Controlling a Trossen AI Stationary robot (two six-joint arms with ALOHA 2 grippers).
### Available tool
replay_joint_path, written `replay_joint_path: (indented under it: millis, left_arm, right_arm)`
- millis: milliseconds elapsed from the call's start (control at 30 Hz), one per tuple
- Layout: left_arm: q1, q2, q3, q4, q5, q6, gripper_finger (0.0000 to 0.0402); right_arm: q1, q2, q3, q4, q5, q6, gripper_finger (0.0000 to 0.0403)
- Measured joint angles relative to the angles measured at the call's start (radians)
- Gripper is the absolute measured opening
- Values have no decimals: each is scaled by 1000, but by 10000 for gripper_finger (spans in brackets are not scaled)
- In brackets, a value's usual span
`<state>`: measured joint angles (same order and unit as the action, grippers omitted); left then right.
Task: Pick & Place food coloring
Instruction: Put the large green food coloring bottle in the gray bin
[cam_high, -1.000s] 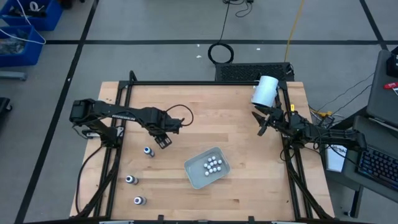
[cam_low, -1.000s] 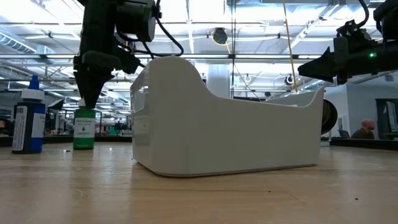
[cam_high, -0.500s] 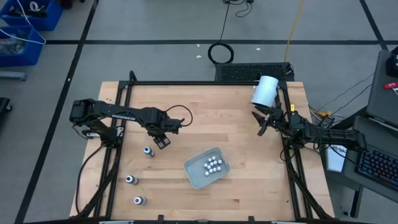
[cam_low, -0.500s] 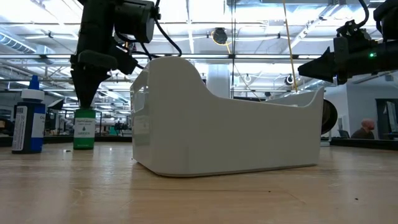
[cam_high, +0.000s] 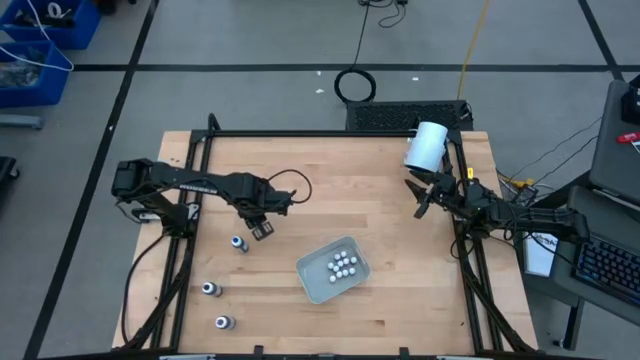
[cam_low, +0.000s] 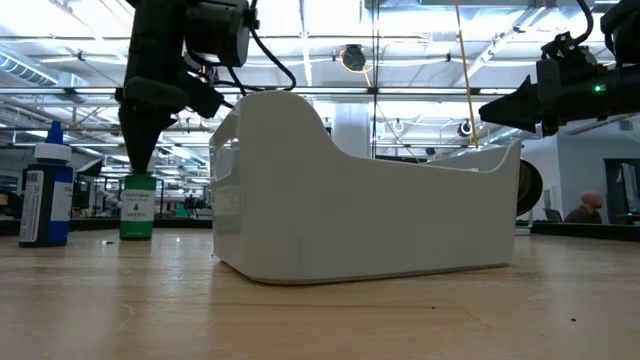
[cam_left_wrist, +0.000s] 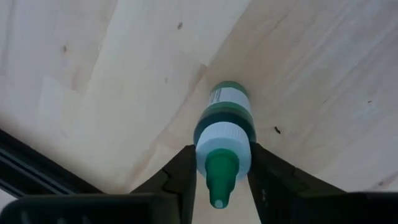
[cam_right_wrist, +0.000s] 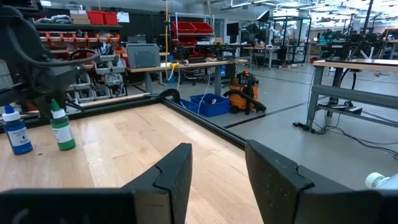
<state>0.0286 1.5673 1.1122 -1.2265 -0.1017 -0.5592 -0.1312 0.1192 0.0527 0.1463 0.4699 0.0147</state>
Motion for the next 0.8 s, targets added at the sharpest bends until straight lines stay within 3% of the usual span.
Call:
replay_joint_path:
  millis: [333,800]
  left_arm:
    - [-54,-14,72,-9,-43,64,121]
    - [-247,-23,507,-53,-148,117,121]
  right_arm:
    - [0,0,0,0,0,0,141]
    - [0,0,0,0,0,0,141]
